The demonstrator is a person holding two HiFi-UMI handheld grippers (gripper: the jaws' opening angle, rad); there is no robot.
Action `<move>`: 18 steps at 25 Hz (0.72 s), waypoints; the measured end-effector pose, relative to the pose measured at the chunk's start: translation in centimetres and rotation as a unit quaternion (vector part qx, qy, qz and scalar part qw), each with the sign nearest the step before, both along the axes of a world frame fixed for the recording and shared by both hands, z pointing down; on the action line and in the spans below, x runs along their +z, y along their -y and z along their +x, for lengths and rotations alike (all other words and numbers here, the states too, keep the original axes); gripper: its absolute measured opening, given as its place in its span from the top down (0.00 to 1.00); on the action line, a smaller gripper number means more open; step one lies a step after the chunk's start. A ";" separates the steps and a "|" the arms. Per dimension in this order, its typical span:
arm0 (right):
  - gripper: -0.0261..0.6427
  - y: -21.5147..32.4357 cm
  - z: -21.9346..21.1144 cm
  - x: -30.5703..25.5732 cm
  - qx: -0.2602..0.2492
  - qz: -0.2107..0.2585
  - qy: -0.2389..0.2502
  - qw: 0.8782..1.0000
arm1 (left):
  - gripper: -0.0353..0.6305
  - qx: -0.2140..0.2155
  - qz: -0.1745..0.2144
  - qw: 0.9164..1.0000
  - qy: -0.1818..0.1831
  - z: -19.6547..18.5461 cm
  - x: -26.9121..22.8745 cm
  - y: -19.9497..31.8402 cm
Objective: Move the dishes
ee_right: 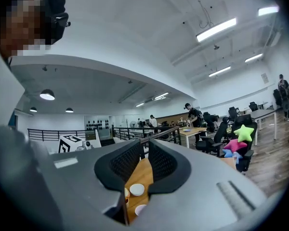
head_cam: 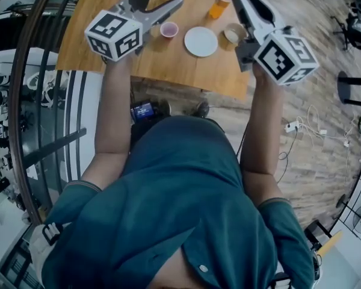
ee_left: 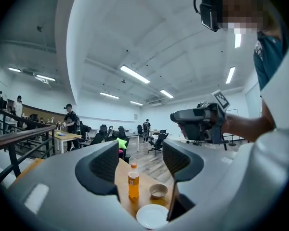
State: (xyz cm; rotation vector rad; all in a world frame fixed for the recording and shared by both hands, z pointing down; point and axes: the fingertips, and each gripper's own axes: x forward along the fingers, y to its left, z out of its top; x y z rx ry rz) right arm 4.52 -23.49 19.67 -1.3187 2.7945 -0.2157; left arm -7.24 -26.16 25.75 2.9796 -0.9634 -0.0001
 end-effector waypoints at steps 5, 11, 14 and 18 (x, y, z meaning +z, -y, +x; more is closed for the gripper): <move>0.91 -0.8 0.0 1.4 0.019 -0.008 -0.018 1.000 | 0.53 0.009 0.005 1.000 0.010 0.0 0.4 -1.0; 0.91 0.1 0.3 1.3 0.032 -0.012 -0.018 0.999 | 0.53 0.016 0.001 1.000 0.012 0.1 0.5 -0.2; 0.91 0.9 0.2 1.5 0.031 -0.017 -0.019 0.999 | 0.53 0.017 -0.001 1.000 0.012 0.0 0.6 0.5; 0.91 1.3 -0.1 2.0 0.034 -0.023 -0.017 0.999 | 0.53 0.016 -0.003 1.000 0.012 -0.4 0.9 0.9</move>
